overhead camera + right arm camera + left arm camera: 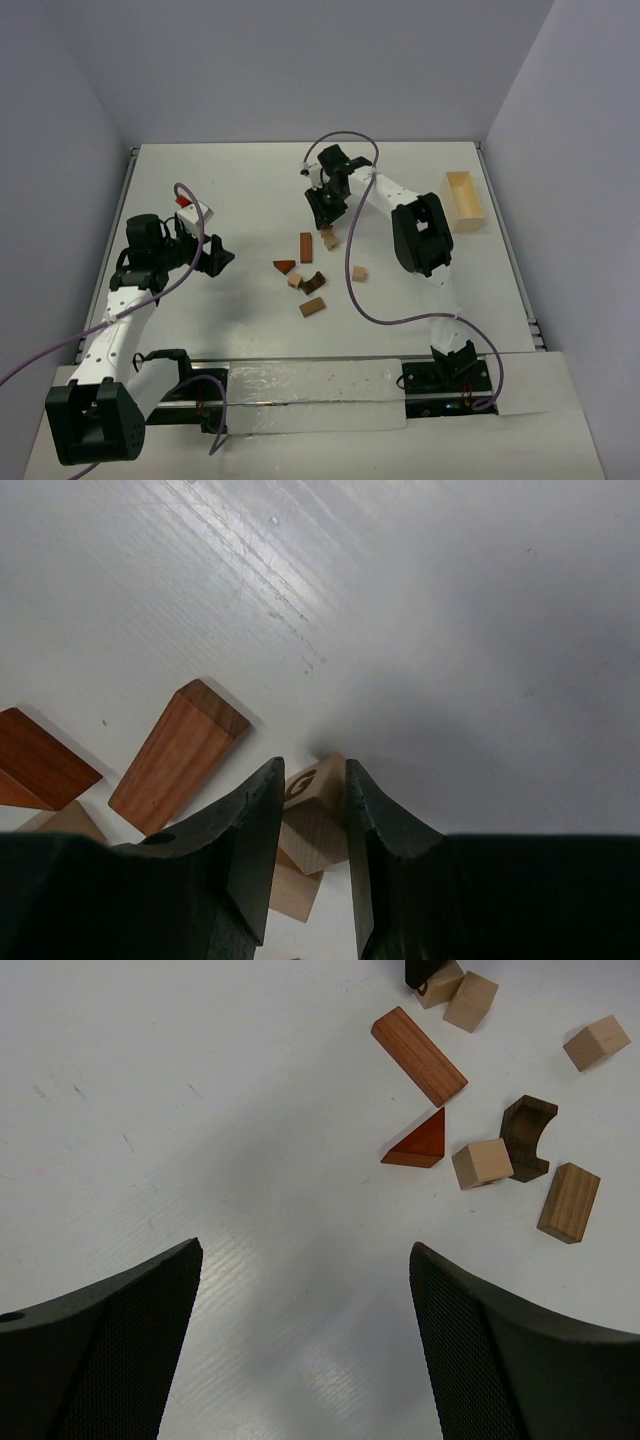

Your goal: Build the wood block tower

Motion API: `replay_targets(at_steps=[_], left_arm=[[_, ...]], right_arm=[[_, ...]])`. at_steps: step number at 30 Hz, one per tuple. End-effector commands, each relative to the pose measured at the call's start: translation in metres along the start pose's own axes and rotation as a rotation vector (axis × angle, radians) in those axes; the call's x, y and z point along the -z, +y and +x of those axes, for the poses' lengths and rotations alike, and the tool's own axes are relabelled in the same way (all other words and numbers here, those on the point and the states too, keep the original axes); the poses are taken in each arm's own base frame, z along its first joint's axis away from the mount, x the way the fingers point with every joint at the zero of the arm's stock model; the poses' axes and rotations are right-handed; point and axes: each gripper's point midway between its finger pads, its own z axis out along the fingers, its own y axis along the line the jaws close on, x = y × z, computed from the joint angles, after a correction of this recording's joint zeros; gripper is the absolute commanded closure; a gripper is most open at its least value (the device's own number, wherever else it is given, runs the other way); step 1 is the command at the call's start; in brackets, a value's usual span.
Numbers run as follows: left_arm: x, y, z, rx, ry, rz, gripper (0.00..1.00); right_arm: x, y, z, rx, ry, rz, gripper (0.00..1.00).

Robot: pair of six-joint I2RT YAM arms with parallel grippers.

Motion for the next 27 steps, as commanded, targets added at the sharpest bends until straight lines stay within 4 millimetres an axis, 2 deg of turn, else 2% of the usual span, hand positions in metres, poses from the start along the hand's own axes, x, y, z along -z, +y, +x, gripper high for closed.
replay_targets(at_steps=[1,12,19,23,27], left_arm=[[-0.001,0.003,-0.016,-0.040,-0.049,-0.005,0.10],[0.000,0.002,-0.015,-0.039,-0.050,-0.006,0.10],[0.000,0.002,-0.017,-0.035,-0.054,-0.006,0.10],[0.001,0.002,-0.018,-0.034,-0.056,-0.009,0.10],[0.001,0.002,-0.018,-0.030,-0.055,-0.011,0.09]], right_arm=[[0.002,0.005,0.010,-0.090,0.026,-0.038,0.63],[0.008,0.007,0.035,-0.107,0.071,-0.058,0.64],[0.020,0.012,0.035,-0.082,0.059,-0.069,0.63],[0.030,0.016,0.028,-0.070,0.036,-0.080,0.51],[0.049,0.022,0.011,-0.039,-0.011,-0.089,0.37]])
